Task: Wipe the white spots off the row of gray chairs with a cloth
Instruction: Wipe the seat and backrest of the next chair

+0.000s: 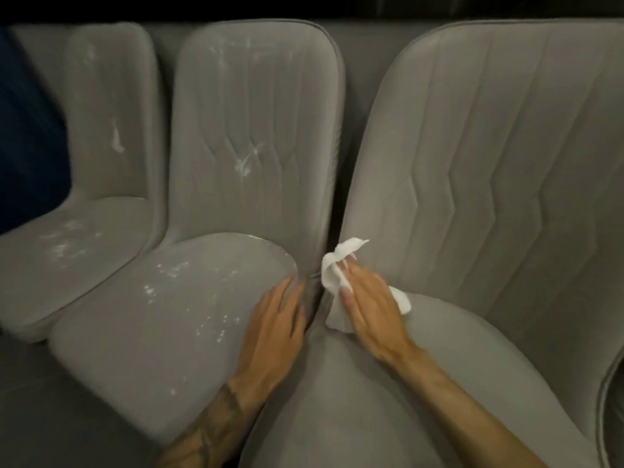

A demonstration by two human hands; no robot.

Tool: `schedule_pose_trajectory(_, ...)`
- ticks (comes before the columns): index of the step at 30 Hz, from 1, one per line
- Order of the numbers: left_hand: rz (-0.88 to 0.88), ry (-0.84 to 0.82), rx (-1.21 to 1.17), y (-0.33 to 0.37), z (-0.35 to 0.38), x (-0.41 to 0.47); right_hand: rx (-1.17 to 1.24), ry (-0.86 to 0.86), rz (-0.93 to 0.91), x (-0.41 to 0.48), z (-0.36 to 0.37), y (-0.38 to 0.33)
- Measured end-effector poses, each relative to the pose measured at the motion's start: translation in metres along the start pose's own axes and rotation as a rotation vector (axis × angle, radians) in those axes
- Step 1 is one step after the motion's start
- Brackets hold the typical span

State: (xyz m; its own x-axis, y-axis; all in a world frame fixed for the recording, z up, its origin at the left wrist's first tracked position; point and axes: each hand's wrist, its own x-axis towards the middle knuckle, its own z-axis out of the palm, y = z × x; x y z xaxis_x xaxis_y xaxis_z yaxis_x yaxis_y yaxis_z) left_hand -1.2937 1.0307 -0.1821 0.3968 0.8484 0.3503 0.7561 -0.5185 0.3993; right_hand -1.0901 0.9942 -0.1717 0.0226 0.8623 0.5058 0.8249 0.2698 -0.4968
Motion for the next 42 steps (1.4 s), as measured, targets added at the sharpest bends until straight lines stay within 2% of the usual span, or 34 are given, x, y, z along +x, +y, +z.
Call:
schedule_pose_trajectory(2, -0.087, 0.031, 0.06, -0.019, -0.01, -0.031, 0.021, -0.074, -0.077, -0.006, 0.024, -0.02)
schedule_pose_trajectory(5, -0.123, 0.102, 0.182, -0.047, -0.025, -0.068, -0.022, -0.243, -0.153, -0.011, 0.062, -0.042)
schedule_pose_trajectory(10, -0.112, 0.074, 0.276, -0.065, -0.035, -0.087, -0.091, -0.401, -0.157, 0.019, 0.102, -0.053)
schedule_pose_trajectory(15, -0.117, 0.09, 0.238, -0.086, -0.048, -0.078, -0.221, -0.477, -0.044, 0.051, 0.126, -0.06)
schedule_pose_trajectory(17, -0.184, 0.09, 0.24, -0.107, -0.062, -0.076, -0.175, -0.507, -0.004, 0.033, 0.136, -0.077)
schedule_pose_trajectory(20, -0.325, 0.06, 0.245, -0.147, -0.086, -0.065, -0.099, -0.569, -0.048, 0.002, 0.141, -0.094)
schedule_pose_trajectory(22, -0.398, 0.058, 0.244, -0.174, -0.095, -0.063, -0.08, -0.626, -0.066, 0.0, 0.137, -0.09)
schedule_pose_trajectory(24, -0.437, 0.025, 0.19, -0.191, -0.1, -0.065, -0.121, -0.644, -0.001, 0.01, 0.129, -0.082)
schedule_pose_trajectory(26, -0.403, -0.031, 0.163, -0.2, -0.101, -0.069, -0.165, -0.623, 0.132, 0.019, 0.123, -0.082)
schedule_pose_trajectory(29, -0.342, -0.109, 0.151, -0.207, -0.107, -0.072, -0.195, -0.534, 0.281, 0.006, 0.137, -0.122)
schedule_pose_trajectory(32, -0.308, -0.216, 0.125, -0.214, -0.113, -0.074, -0.181, -0.545, 0.152, -0.03, 0.164, -0.169)
schedule_pose_trajectory(34, -0.275, -0.251, 0.121, -0.219, -0.117, -0.076, -0.093, -0.604, 0.157, -0.04, 0.169, -0.182)
schedule_pose_trajectory(37, -0.219, -0.255, 0.13, -0.223, -0.123, -0.074, -0.042, -0.64, 0.206, -0.027, 0.16, -0.168)
schedule_pose_trajectory(42, -0.05, -0.169, 0.145, -0.245, -0.128, -0.058, -0.293, -0.479, 0.372, 0.015, 0.163, -0.13)
